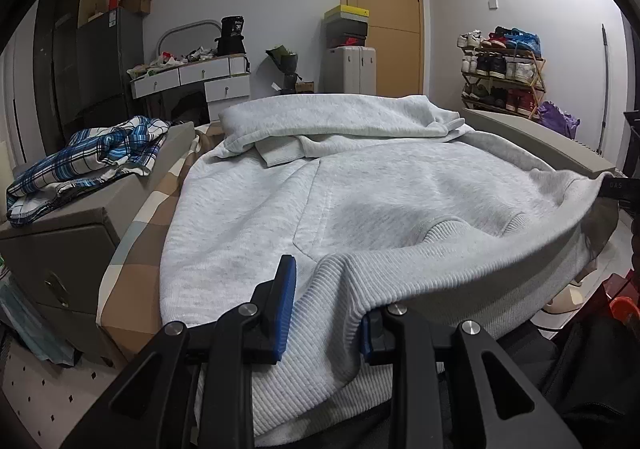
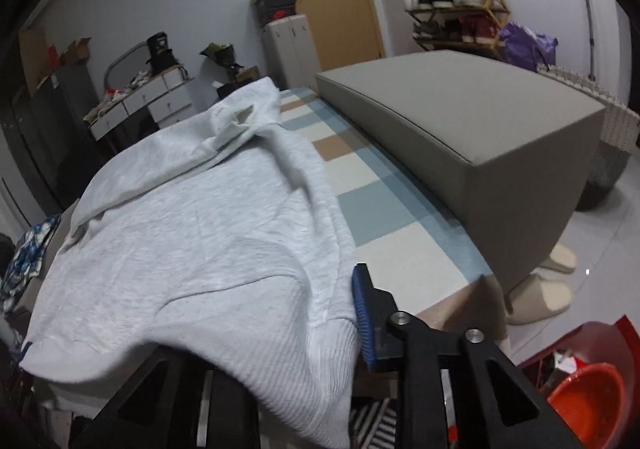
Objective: Fold large clothes
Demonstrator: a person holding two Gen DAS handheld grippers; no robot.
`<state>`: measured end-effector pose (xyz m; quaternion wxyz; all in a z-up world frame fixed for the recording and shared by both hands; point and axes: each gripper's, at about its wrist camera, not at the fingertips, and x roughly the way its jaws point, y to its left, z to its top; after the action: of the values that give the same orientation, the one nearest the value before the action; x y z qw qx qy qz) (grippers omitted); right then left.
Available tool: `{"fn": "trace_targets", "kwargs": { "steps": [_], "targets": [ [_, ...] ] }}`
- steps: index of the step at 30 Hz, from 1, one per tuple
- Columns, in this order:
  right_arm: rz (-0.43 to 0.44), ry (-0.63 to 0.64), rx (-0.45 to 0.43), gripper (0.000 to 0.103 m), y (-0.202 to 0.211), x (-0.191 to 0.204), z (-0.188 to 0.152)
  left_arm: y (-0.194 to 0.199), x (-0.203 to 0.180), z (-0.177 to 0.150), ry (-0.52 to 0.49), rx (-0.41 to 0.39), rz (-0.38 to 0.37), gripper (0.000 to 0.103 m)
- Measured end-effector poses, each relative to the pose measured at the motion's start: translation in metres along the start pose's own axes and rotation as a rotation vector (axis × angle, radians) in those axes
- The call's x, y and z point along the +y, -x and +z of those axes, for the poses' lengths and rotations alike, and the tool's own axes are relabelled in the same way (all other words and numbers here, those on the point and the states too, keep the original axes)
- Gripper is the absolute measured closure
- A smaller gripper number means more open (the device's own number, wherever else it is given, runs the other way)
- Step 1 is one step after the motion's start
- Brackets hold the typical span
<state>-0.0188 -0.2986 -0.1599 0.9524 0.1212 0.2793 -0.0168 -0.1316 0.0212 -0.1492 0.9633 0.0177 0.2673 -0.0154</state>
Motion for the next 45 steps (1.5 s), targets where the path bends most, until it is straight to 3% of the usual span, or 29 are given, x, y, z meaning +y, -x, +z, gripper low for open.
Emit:
{"fn": "trace_targets", "kwargs": {
  "steps": [4, 12, 17, 18, 25, 33, 39, 41, 45],
  "targets": [
    [-0.011, 0.047, -0.047, 0.083, 0.009, 0.01, 0.005, 0.0, 0.003, 0.0, 0.02, 0.005, -0.008, 0.081],
    [-0.006, -0.021, -0.006, 0.08, -0.002, -0.012, 0.008, 0.002, 0.004, 0.0, 0.025, -0.003, -0.015, 0.08],
    [-0.009, -0.016, 0.002, 0.078, -0.003, -0.012, 0.007, -0.001, 0.005, -0.001, 0.023, -0.003, 0.038, 0.052],
    [-0.01, -0.016, 0.003, 0.078, -0.003, -0.012, 0.007, -0.002, 0.006, -0.001, 0.023, 0.006, 0.049, 0.05],
    [0.0, -0.024, 0.014, 0.072, -0.004, -0.014, 0.007, -0.006, 0.002, -0.005, -0.034, 0.032, 0.103, 0.048],
    [-0.006, -0.002, 0.0, 0.074, -0.002, -0.011, 0.007, -0.003, 0.007, -0.01, -0.02, 0.031, 0.083, 0.048],
    [-0.009, -0.006, 0.014, 0.074, -0.003, -0.012, 0.006, -0.001, 0.003, -0.009, -0.031, 0.033, 0.05, 0.063],
    [-0.01, -0.003, 0.016, 0.073, -0.003, -0.012, 0.007, 0.0, 0.001, -0.009, -0.041, 0.033, 0.024, 0.08],
    [-0.016, 0.001, 0.021, 0.072, -0.004, -0.012, 0.007, 0.007, 0.0, -0.009, -0.038, 0.02, -0.013, 0.092]
  ]
}}
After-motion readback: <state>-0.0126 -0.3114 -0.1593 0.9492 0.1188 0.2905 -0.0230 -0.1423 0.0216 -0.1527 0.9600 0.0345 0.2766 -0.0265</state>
